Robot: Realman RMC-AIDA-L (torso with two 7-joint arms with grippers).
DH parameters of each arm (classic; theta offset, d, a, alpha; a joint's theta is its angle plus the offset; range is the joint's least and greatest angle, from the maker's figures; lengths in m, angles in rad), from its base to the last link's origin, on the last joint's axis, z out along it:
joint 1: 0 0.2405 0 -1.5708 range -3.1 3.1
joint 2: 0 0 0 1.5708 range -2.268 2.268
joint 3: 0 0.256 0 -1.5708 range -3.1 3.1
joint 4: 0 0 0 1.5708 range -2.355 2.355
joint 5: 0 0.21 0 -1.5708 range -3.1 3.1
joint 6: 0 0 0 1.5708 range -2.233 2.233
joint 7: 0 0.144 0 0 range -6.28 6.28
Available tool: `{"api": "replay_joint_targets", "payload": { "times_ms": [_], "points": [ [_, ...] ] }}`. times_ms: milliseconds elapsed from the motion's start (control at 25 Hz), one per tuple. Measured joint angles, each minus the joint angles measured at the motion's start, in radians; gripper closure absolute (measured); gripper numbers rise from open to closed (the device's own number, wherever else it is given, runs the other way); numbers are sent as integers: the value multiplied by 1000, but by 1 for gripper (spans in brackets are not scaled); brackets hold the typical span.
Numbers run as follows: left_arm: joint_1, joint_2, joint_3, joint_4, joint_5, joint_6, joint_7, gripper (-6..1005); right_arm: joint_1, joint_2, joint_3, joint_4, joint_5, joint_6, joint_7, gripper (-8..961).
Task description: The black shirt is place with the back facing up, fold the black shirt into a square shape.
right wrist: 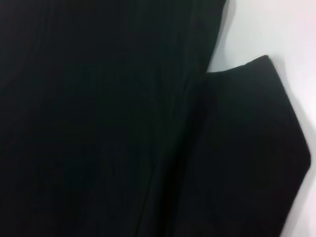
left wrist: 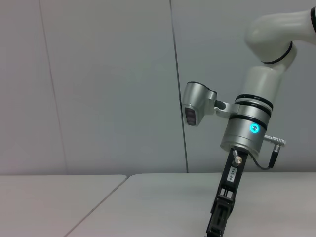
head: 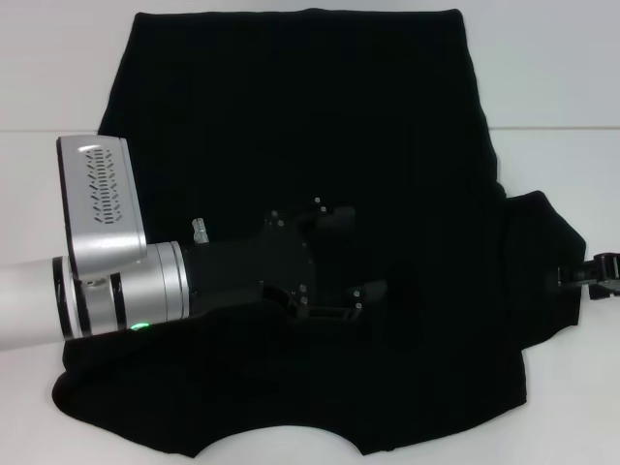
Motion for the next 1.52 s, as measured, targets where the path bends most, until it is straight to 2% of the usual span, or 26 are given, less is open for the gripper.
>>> {"api": "replay_joint_targets", "payload": {
  "times_ms": [360,680,920,1120,1520],
  "points": [
    [1,0,-1,0,0,-1,0,66,7,12,-17,12,0,19,0,42],
    [2,0,-8,0,0,-9,1,66,11,18,-17,12,0,46,0,103],
    [4,0,-8,0,0,-11,1,66,11,23,-32,12,0,51,-2,285],
    [3,0,-8,0,0,-12,1,66,12,27,-42,12,0,54,-2,524],
    [0,0,-3,0,-4,-25,1,66,1,26,-35,5,0,61,-5,912]
  ]
}}
